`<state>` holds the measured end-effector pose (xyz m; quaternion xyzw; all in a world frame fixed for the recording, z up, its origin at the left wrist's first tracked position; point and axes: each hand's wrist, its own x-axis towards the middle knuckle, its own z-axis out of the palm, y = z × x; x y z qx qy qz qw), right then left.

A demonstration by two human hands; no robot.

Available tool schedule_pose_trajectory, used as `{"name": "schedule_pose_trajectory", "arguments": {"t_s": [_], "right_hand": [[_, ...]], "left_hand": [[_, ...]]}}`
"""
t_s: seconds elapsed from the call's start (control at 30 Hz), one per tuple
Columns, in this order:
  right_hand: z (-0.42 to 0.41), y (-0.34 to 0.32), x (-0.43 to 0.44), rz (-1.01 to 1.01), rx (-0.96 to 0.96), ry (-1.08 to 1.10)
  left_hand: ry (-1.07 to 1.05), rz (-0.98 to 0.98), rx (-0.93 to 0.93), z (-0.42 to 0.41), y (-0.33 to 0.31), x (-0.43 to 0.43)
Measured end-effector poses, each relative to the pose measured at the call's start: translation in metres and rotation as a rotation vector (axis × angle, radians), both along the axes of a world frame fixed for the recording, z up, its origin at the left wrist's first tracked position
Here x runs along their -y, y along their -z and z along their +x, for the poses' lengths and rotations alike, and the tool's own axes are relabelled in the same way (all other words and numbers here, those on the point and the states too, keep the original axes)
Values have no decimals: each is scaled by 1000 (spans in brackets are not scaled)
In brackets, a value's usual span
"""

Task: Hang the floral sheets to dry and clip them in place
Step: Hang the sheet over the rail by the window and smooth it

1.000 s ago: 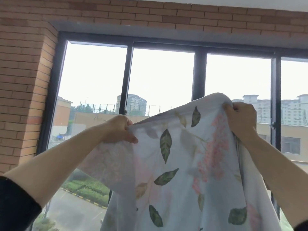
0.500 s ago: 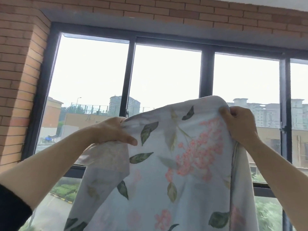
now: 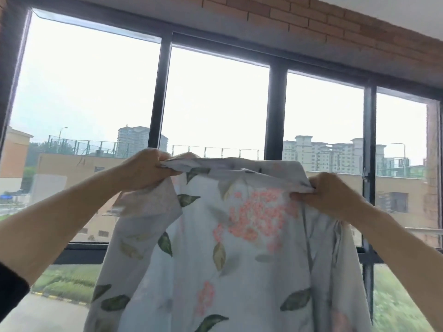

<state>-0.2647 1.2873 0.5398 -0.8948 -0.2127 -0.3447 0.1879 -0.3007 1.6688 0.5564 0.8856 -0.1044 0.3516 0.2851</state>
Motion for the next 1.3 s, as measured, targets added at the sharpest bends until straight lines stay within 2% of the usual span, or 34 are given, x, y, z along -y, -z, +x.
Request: {"name": "schedule_pose_trajectory", "arguments": {"t_s": [0.03,0.13,0.2,0.27,0.4,0.53,0.63,0.73,0.8,0.93,1.1,1.2,1.3], "right_hand": [[-2,-9,-3,82,54,-1],[-6,-26,-19,257,205,6],[-8,-30,-30,355,241,0],[-8,-33,-28,404,259,21],[-19,-48,-26,444,323,39],[-30,-61,-36,375,402,77],[-28,-57,-39,324,244,33],[-23,-47,-40,292,46,25],[-15,-40,-39,326,-5,37],[-4,-49,-39,457,93,35],[17,-84,-42,530,290,-11],[49,-88,-45,534,330,-52],[89,-89,-46,531,357,-72]], "left_hand": [[19,6,51,-2,-3,4],[173,-133,40,3,-8,3],[235,-191,59,1,-7,-3],[253,-167,59,0,-7,0],[285,-66,12,-19,-25,4],[138,132,57,-22,-34,-6],[101,147,74,-12,-30,-27],[219,69,8,-1,-26,-39],[208,56,-15,5,-24,-36],[78,90,152,13,-44,-19],[102,14,313,39,-72,-16],[175,-77,361,61,-72,-19],[74,-8,366,76,-72,-13]]}}
